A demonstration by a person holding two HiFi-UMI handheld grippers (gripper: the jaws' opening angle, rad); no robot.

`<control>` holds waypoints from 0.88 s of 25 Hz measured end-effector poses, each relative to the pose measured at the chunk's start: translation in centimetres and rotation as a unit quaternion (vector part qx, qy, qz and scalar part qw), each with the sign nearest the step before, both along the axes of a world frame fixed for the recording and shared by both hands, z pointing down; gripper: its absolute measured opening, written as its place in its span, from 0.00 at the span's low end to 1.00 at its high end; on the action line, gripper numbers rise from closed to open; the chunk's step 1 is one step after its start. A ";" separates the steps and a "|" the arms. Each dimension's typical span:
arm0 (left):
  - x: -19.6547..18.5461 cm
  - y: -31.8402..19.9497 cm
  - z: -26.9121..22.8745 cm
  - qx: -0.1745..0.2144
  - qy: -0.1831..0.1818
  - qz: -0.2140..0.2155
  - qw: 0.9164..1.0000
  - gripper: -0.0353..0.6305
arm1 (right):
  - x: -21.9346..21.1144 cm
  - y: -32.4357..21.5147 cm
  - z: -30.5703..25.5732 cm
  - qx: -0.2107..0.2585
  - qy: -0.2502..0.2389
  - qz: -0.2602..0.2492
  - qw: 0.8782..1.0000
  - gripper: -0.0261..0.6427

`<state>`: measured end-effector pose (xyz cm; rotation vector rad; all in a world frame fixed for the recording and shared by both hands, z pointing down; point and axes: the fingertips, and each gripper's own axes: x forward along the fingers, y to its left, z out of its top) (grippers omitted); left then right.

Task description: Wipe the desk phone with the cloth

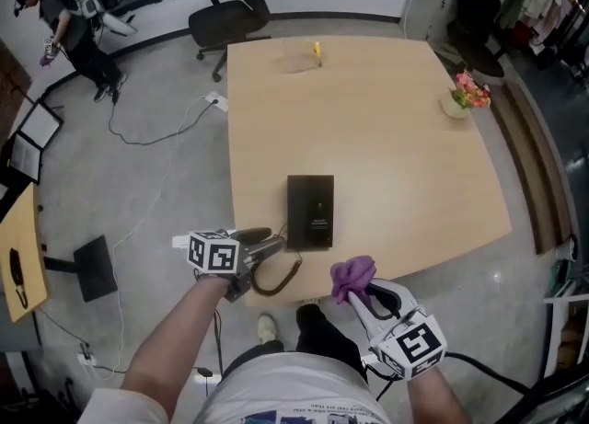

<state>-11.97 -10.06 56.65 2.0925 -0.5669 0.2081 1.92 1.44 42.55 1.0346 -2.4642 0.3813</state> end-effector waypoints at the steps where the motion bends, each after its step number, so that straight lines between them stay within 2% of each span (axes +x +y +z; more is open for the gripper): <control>1: 0.2 -0.9 0.8 -0.007 -0.003 0.002 1.000 0.43 | 0.4 -0.7 0.2 -0.003 0.000 0.000 1.000 0.17; 7: 2.2 -5.1 4.2 -0.055 0.004 0.024 0.998 0.49 | 2.6 -3.8 1.3 -0.030 -0.005 0.009 0.999 0.17; 11: 4.3 -6.3 4.2 -0.083 0.044 0.054 0.994 0.49 | 3.7 -4.9 1.9 -0.045 -0.001 0.012 0.999 0.17; 14: 6.1 -6.1 4.3 -0.109 0.071 0.098 0.987 0.49 | 4.6 -5.5 2.1 -0.054 0.001 0.017 0.998 0.17; 16: 6.8 -6.0 4.5 -0.127 0.077 0.117 0.982 0.44 | 5.0 -5.8 2.2 -0.058 0.000 0.020 0.998 0.17; 18: 6.9 -5.9 4.6 -0.133 0.074 0.123 0.981 0.36 | 5.4 -6.0 2.4 -0.062 -0.001 0.021 0.998 0.17; 22: 6.9 -5.6 4.5 -0.122 0.071 0.115 0.983 0.35 | 5.6 -6.6 2.8 -0.067 -0.003 0.020 0.998 0.17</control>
